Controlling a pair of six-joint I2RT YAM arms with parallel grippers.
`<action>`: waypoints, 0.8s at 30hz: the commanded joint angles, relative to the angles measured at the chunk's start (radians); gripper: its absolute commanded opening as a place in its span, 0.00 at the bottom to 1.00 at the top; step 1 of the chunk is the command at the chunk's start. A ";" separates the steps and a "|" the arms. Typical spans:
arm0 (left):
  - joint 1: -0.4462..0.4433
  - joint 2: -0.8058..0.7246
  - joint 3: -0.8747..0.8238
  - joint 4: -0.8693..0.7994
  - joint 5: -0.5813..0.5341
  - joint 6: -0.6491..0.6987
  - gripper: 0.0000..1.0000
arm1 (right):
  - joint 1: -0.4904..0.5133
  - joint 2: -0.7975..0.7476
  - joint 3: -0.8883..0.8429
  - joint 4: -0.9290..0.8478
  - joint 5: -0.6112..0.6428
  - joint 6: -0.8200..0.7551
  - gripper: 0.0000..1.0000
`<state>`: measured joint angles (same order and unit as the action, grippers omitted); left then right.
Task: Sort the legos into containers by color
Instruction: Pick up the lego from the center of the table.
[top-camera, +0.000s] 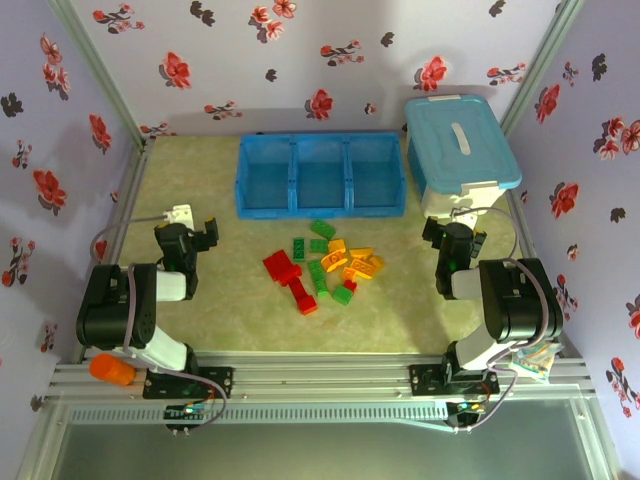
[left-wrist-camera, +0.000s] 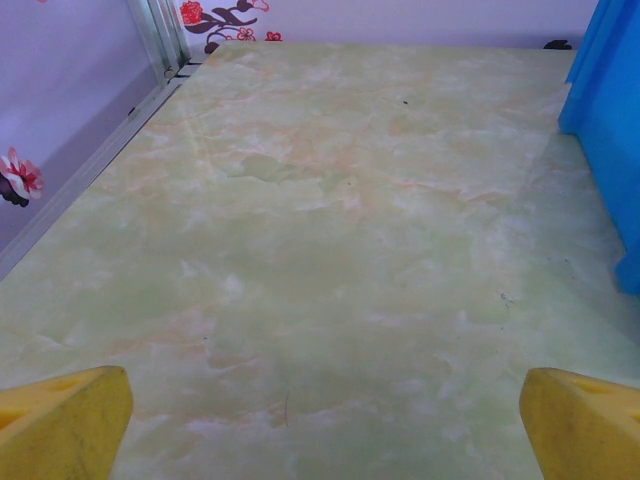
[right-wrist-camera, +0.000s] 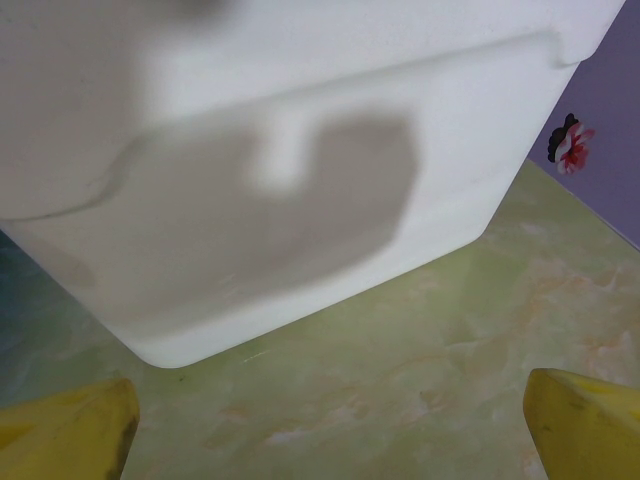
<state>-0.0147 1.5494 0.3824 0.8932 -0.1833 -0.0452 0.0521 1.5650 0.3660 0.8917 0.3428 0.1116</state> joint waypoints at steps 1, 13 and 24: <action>0.005 -0.004 0.004 0.010 -0.013 0.002 1.00 | -0.006 -0.006 0.005 0.023 -0.001 -0.003 0.99; 0.004 -0.005 0.004 0.010 -0.013 0.002 1.00 | -0.006 -0.005 0.005 0.023 -0.001 -0.003 0.99; 0.009 -0.003 0.007 0.004 0.004 0.004 1.00 | -0.006 -0.005 0.006 0.023 -0.001 -0.003 0.99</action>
<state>-0.0128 1.5494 0.3824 0.8932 -0.1822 -0.0452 0.0521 1.5650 0.3660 0.8917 0.3428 0.1116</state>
